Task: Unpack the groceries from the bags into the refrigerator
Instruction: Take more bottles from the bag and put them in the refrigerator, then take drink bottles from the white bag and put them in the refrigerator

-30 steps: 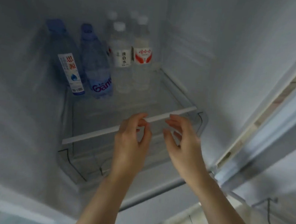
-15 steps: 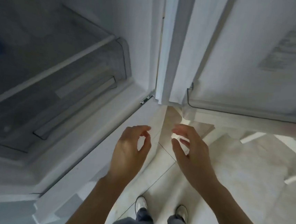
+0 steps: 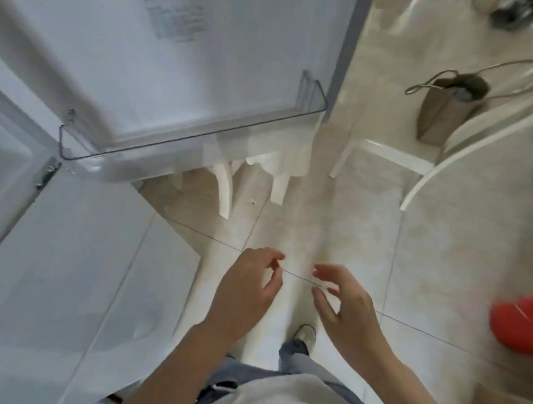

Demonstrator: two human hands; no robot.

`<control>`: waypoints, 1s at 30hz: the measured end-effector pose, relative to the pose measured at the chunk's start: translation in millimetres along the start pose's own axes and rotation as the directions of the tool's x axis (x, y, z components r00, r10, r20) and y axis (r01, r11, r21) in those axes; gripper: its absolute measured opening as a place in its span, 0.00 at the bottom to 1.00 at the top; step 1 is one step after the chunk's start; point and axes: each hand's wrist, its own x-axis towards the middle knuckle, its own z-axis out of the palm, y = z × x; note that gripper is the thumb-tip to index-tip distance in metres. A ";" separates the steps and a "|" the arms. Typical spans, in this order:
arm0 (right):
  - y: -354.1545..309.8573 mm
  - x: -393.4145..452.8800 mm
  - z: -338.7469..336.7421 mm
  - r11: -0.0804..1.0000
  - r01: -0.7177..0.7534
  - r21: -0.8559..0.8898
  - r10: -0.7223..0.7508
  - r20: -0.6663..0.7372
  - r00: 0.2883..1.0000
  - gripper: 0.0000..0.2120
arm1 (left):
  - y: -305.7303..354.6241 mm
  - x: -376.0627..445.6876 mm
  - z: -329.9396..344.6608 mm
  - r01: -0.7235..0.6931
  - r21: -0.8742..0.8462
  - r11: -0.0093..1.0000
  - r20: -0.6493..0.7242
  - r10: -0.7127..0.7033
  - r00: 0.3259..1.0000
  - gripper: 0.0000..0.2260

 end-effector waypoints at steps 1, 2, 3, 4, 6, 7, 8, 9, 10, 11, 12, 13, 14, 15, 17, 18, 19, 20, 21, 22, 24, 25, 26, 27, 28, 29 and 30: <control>15.8 -3.2 -13.5 1.000 -0.026 -0.006 0.026 -0.005 1.000 0.15 | 11.7 5.4 16.6 -0.009 -0.008 1.000 0.024 0.009 1.000 0.10; 30.9 -5.6 -27.0 0.999 -0.051 -0.007 0.051 -0.010 0.999 0.15 | 23.4 10.7 32.5 -0.009 -0.019 1.000 0.058 0.010 0.998 0.10; 44.9 -7.4 -41.1 0.997 -0.076 -0.005 0.076 -0.018 0.997 0.15 | 35.2 16.1 48.3 -0.002 -0.040 0.999 0.099 0.006 0.995 0.09; 58.3 -8.0 -55.2 0.996 -0.094 0.001 0.094 -0.031 0.995 0.15 | 46.3 21.7 63.3 0.019 -0.070 0.997 0.144 -0.009 0.990 0.09; 80.2 -5.6 -81.7 0.992 -0.121 0.020 0.122 -0.074 0.990 0.15 | 67.3 33.4 87.2 0.101 -0.148 0.984 0.224 -0.066 0.972 0.08; 89.2 -3.7 -94.3 0.990 -0.137 0.028 0.139 -0.097 0.985 0.14 | 76.8 39.5 96.6 0.133 -0.171 0.976 0.251 -0.088 0.964 0.08; 97.7 -0.8 -106.1 0.988 -0.151 0.036 0.154 -0.120 0.981 0.14 | 85.0 46.1 104.7 0.148 -0.178 0.973 0.265 -0.097 0.959 0.07; 105.0 2.7 -116.8 0.986 -0.163 0.046 0.168 -0.141 0.976 0.14 | 91.6 53.0 111.7 0.150 -0.173 0.974 0.279 -0.097 0.955 0.07; 111.2 7.3 -126.8 0.983 -0.175 0.062 0.183 -0.159 0.970 0.14 | 97.4 60.6 117.1 0.144 -0.161 0.976 0.293 -0.092 0.952 0.07; 116.7 13.1 -135.6 0.980 -0.185 0.078 0.196 -0.174 0.965 0.14 | 102.1 69.5 121.4 0.133 -0.145 0.980 0.305 -0.084 0.949 0.07; 121.2 20.2 -143.3 0.977 -0.190 0.093 0.205 -0.186 0.961 0.14 | 105.4 79.6 125.2 0.119 -0.126 0.985 0.312 -0.075 0.947 0.07; 125.1 28.2 -150.2 0.975 -0.193 0.107 0.211 -0.193 0.958 0.13 | 107.6 90.6 128.3 0.103 -0.107 0.989 0.314 -0.065 0.947 0.08; 128.6 37.0 -155.9 0.973 -0.197 0.120 0.218 -0.196 0.956 0.13 | 108.9 102.3 130.9 0.090 -0.087 0.992 0.313 -0.058 0.948 0.08; 131.6 46.5 -160.9 0.971 -0.199 0.130 0.222 -0.197 0.955 0.13 | 110.1 114.2 132.7 0.081 -0.074 0.994 0.309 -0.054 0.949 0.08; 137.2 68.9 -169.8 0.972 -0.192 0.134 0.216 -0.202 0.955 0.12 | 111.7 140.4 136.0 0.077 -0.064 0.995 0.292 -0.055 0.955 0.08; 139.3 82.2 -174.2 0.975 -0.181 0.129 0.205 -0.206 0.957 0.12 | 112.0 154.6 137.5 0.078 -0.061 0.995 0.280 -0.058 0.958 0.07; 140.7 97.2 -178.7 0.979 -0.166 0.122 0.189 -0.210 0.959 0.12 | 111.5 169.5 138.9 0.082 -0.055 0.995 0.267 -0.065 0.961 0.07; 142.1 114.0 -183.6 0.982 -0.151 0.114 0.172 -0.211 0.962 0.12 | 111.1 185.5 140.3 0.089 -0.051 0.995 0.256 -0.073 0.964 0.07; 143.3 132.0 -188.6 0.985 -0.137 0.108 0.157 -0.209 0.965 0.12 | 110.4 202.2 141.6 0.094 -0.047 0.994 0.244 -0.080 0.966 0.07; 144.6 151.0 -193.3 0.987 -0.124 0.103 0.143 -0.205 0.968 0.12 | 109.6 219.0 142.7 0.099 -0.042 0.994 0.232 -0.087 0.969 0.07; 147.1 191.3 -202.8 0.990 -0.106 0.088 0.121 -0.191 0.974 0.12 | 110.9 254.0 143.5 0.112 -0.042 0.993 0.210 -0.101 0.973 0.06; 148.2 212.2 -207.9 0.991 -0.104 0.081 0.117 -0.180 0.977 0.12 | 112.7 272.0 143.3 0.115 -0.044 0.992 0.202 -0.104 0.974 0.06; 148.3 233.0 -213.1 0.992 -0.103 0.073 0.114 -0.163 0.980 0.13 | 115.4 289.7 143.3 0.117 -0.048 0.992 0.194 -0.106 0.975 0.06; 148.0 253.1 -218.2 0.993 -0.100 0.060 0.108 -0.147 0.983 0.13 | 117.6 306.5 143.5 0.120 -0.051 0.991 0.190 -0.108 0.976 0.06; 147.5 272.6 -223.0 0.994 -0.095 0.045 0.100 -0.134 0.986 0.13 | 120.5 322.8 143.4 0.118 -0.056 0.991 0.186 -0.106 0.977 0.06; 146.8 291.5 -227.3 0.996 -0.089 0.032 0.092 -0.128 0.988 0.13 | 122.7 338.8 143.3 0.112 -0.055 0.992 0.183 -0.100 0.978 0.06; 146.1 309.8 -231.6 0.996 -0.082 0.022 0.084 -0.122 0.989 0.13 | 125.0 354.8 143.3 0.105 -0.053 0.993 0.176 -0.095 0.980 0.07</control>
